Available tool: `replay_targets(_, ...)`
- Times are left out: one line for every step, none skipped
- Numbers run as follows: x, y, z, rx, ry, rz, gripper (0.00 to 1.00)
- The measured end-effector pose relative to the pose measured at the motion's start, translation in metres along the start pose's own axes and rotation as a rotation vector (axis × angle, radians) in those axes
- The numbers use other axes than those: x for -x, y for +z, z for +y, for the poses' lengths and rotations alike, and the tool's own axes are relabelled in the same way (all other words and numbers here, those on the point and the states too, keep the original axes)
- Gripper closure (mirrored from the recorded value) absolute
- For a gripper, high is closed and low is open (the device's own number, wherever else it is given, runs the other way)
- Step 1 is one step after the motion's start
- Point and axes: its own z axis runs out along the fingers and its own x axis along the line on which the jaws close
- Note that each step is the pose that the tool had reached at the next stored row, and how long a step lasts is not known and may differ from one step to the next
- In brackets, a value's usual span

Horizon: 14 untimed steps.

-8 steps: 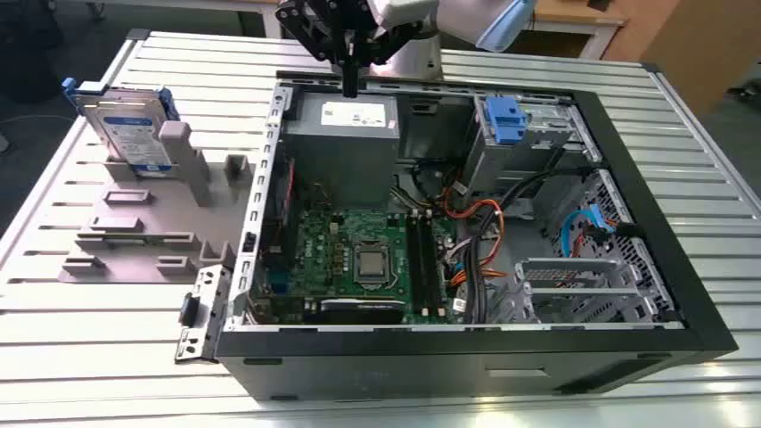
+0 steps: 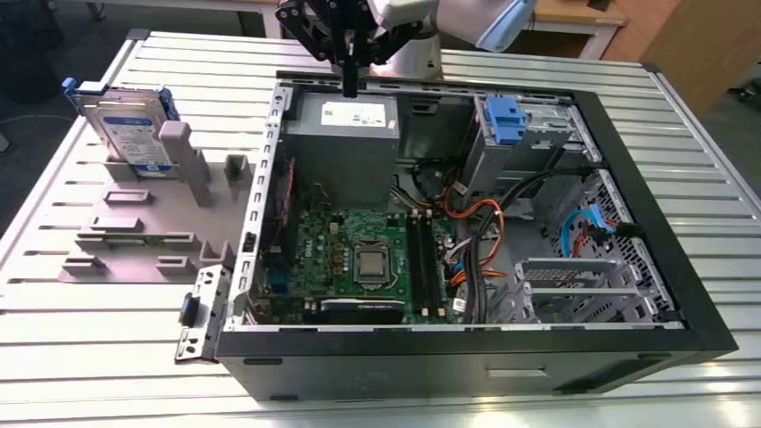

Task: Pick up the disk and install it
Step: 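Reach for the disk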

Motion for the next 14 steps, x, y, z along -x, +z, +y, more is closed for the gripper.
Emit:
replay_targets(0.0000,0.0000,0.0000,-0.0001,0.000,0.0000,0.89)
replay_targets(0.0000,0.0000,0.0000,0.0000,0.000,0.0000,0.89)
replay_targets(-0.0001,0.0000,0.0000,-0.0001,0.000,0.0000,0.89)
replay_targets(-0.0002,-0.0001,0.0000,-0.0001,0.000,0.0000,0.89)
replay_targets(-0.0004,-0.0001,0.0000,-0.0002,0.000,0.0001,0.89)
replay_targets(-0.0006,0.0000,0.0000,-0.0001,0.000,0.0000,0.89)
replay_targets(-0.0010,0.0000,-0.0001,0.0000,0.000,0.0000,0.89)
replay_targets(-0.0014,0.0000,-0.0001,0.0000,0.000,0.0000,0.89)
replay_targets(-0.0019,0.0000,-0.0002,0.0000,0.000,0.0000,0.89)
replay_targets(-0.0024,0.0000,-0.0002,0.0000,0.000,-0.0001,0.89)
replay_targets(-0.0029,0.0000,-0.0002,0.0000,0.000,0.0000,0.89)
replay_targets(-0.0034,-0.0001,-0.0002,-0.0001,0.000,0.0000,0.89)
replay_targets(-0.0038,-0.0001,-0.0003,-0.0001,0.000,0.0000,0.89)
replay_targets(-0.0039,-0.0001,-0.0003,-0.0001,0.000,0.0000,0.89)
